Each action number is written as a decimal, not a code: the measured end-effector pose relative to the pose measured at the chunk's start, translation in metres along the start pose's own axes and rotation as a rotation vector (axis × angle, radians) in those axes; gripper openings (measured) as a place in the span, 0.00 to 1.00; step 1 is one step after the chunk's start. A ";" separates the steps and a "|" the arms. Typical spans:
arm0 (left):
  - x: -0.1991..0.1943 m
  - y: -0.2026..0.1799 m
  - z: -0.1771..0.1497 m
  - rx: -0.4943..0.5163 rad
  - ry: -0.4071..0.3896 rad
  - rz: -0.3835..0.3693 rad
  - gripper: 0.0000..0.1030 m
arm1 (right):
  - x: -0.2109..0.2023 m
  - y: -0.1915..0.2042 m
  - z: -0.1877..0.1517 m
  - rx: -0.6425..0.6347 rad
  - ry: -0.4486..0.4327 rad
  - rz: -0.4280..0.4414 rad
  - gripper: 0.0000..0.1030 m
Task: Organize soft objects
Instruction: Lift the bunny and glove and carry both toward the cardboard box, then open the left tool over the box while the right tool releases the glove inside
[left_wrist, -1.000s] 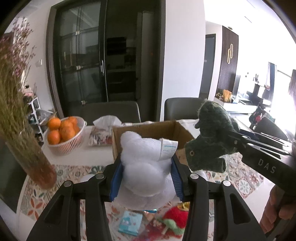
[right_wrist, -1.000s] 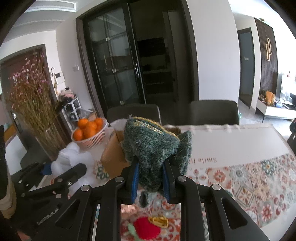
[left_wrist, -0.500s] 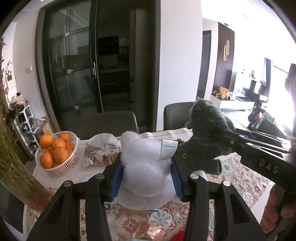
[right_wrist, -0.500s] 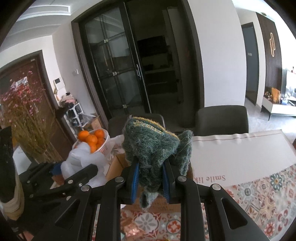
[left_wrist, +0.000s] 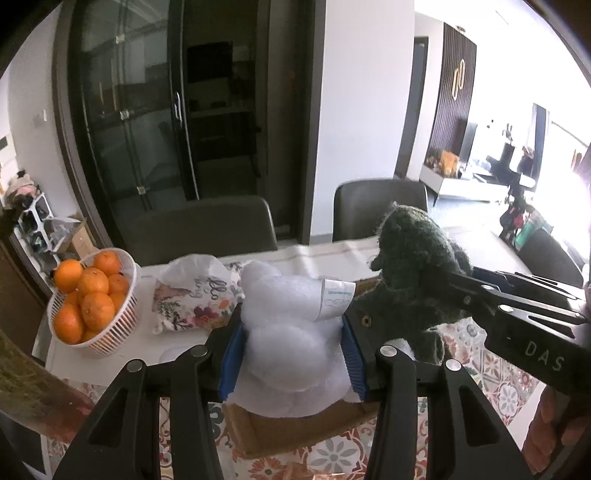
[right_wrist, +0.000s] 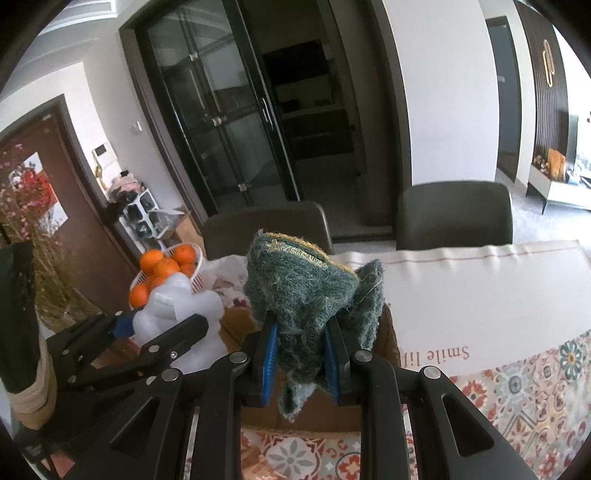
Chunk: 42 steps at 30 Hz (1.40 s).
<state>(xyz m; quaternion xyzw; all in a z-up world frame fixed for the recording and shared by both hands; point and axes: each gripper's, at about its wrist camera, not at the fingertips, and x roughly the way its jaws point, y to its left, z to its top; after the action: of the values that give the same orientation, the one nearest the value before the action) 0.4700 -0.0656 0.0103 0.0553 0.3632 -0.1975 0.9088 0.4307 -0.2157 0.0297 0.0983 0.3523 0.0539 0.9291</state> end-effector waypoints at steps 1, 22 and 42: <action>0.008 0.000 0.000 0.004 0.023 -0.002 0.46 | 0.006 -0.003 0.000 0.004 0.011 0.000 0.23; 0.024 0.012 -0.017 0.032 0.089 0.147 0.81 | 0.083 -0.016 -0.027 0.034 0.191 0.036 0.23; 0.004 0.038 -0.022 -0.010 0.057 0.270 0.87 | 0.090 0.023 -0.024 -0.008 0.188 0.155 0.23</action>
<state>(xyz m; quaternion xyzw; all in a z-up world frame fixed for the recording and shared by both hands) 0.4739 -0.0264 -0.0108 0.1048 0.3791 -0.0699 0.9167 0.4811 -0.1746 -0.0410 0.1159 0.4291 0.1361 0.8854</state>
